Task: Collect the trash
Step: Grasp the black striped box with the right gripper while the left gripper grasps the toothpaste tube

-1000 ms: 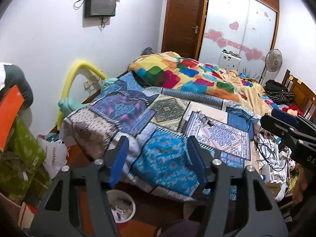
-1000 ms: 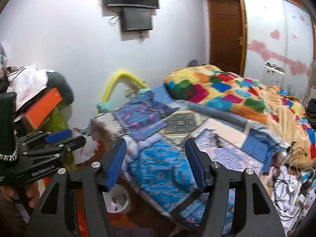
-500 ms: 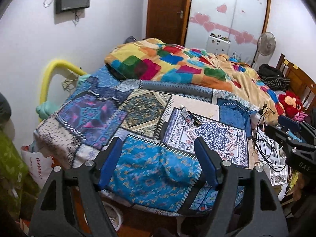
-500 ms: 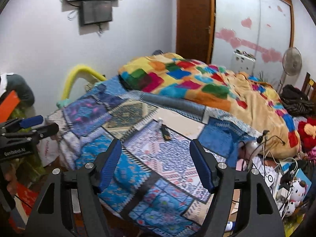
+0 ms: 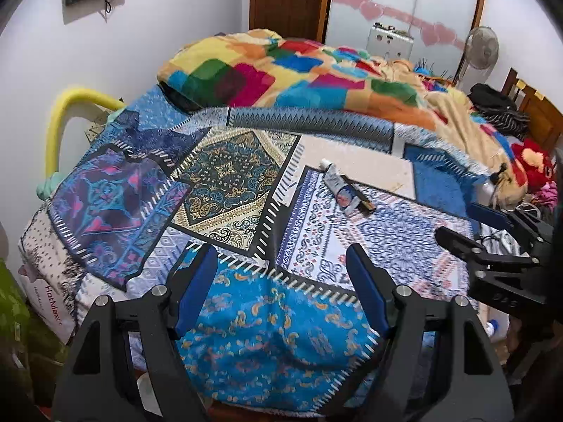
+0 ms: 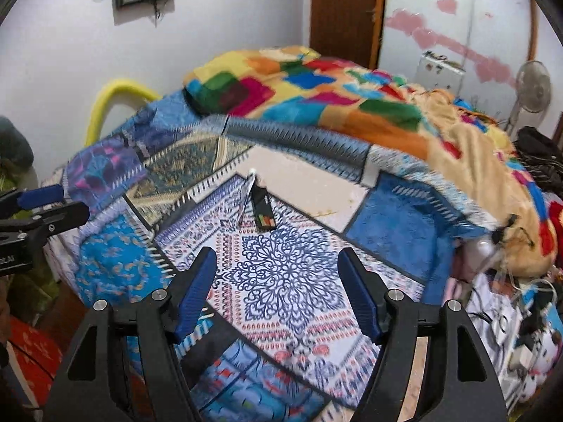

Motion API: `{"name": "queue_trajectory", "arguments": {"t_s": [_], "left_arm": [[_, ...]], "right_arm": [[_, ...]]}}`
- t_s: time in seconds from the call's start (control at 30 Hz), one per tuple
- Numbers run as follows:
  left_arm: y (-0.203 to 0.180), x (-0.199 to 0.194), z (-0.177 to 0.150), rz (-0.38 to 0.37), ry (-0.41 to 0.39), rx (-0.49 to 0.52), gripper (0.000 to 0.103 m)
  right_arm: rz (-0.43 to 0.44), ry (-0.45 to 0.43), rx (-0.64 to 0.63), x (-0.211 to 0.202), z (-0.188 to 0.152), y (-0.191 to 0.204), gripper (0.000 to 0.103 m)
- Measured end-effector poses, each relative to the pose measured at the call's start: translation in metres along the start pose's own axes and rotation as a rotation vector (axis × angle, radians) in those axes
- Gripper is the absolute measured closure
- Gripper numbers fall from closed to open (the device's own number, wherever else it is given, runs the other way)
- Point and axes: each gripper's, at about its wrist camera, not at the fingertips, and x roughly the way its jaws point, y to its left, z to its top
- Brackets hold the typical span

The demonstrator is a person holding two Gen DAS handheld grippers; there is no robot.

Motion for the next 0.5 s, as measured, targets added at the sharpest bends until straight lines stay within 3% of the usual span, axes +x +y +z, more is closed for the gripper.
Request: {"name": "queue_trajectory", "arguments": {"t_s": [0.17, 0.4, 0.5], "left_arm": [[0.003, 0.035, 0.002, 0.005, 0.032, -0.007, 0.029], [0.005, 0.068, 0.005, 0.005, 0.053, 0.0, 0.029], [0.005, 0.077, 0.008, 0.0, 0.055, 0.001, 0.029]], "right_arm": [[0.029, 0.058, -0.015, 0.056, 0.008, -0.003, 0.036], [0.063, 0.152, -0.059, 0.115, 0.02, -0.001, 0.069], [0.059, 0.139, -0.075, 0.124, 0.022, 0.002, 0.073]]}}
